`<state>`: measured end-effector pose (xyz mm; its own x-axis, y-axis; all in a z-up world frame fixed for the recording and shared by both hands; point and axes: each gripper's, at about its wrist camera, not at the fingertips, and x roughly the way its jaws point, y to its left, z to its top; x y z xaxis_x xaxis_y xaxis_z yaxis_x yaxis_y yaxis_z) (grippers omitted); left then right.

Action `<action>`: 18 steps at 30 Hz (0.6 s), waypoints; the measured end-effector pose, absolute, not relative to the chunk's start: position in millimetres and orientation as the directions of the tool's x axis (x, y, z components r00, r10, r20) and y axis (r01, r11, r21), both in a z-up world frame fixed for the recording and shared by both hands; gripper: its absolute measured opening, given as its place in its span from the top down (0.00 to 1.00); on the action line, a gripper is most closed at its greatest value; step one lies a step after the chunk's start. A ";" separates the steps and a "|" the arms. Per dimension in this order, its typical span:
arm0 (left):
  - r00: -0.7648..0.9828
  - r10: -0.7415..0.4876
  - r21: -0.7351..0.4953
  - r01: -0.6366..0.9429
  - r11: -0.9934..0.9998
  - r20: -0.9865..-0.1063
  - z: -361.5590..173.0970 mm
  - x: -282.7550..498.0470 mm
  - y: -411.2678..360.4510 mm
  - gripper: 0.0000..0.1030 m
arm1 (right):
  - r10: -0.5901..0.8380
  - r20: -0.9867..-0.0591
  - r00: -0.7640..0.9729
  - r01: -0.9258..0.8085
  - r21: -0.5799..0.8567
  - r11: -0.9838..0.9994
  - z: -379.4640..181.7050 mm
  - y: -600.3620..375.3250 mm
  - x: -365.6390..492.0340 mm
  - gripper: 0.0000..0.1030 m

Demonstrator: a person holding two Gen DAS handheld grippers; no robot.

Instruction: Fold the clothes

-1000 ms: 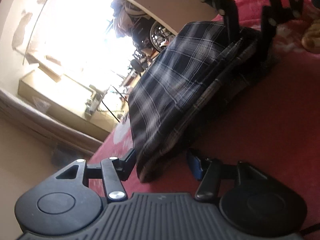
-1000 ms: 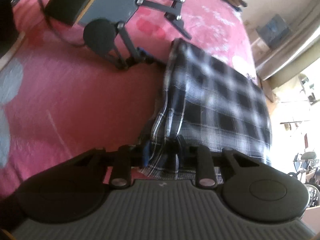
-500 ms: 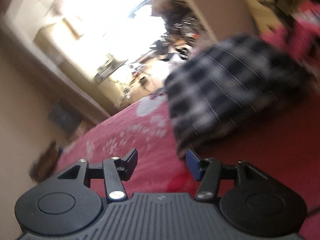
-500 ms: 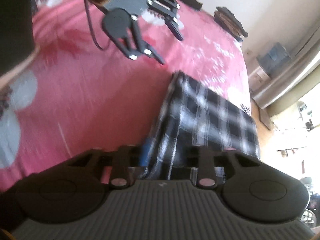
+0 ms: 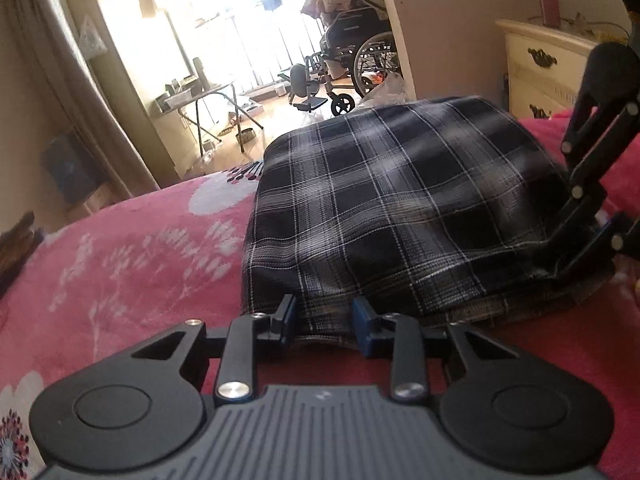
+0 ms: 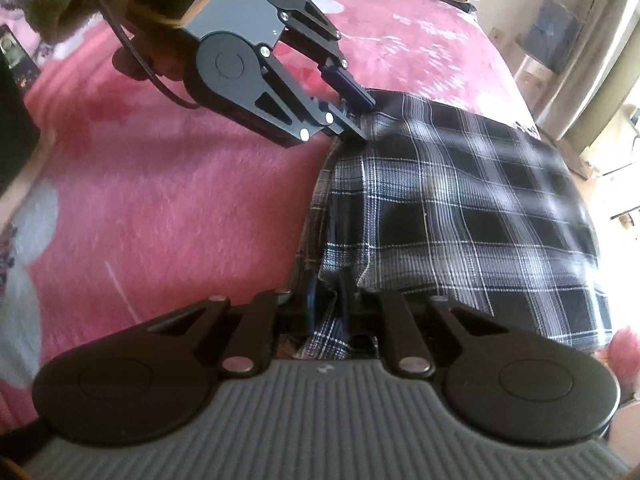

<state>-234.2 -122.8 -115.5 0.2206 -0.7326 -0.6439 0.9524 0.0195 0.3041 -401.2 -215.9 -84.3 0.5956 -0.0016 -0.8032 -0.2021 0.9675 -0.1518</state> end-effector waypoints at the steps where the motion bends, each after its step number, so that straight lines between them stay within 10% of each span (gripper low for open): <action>1: 0.220 -0.732 0.301 0.953 0.021 -0.645 -116.5 -234.5 -122.3 0.68 | 0.009 -0.798 0.603 -0.198 -0.138 0.970 -80.7 -218.0 -403.0 0.90; 18: 0.234 -0.726 0.274 0.960 0.066 -0.646 -101.4 -225.5 -111.3 0.53 | -0.069 -0.665 0.743 0.013 -0.088 0.996 -43.3 -262.1 -438.1 0.92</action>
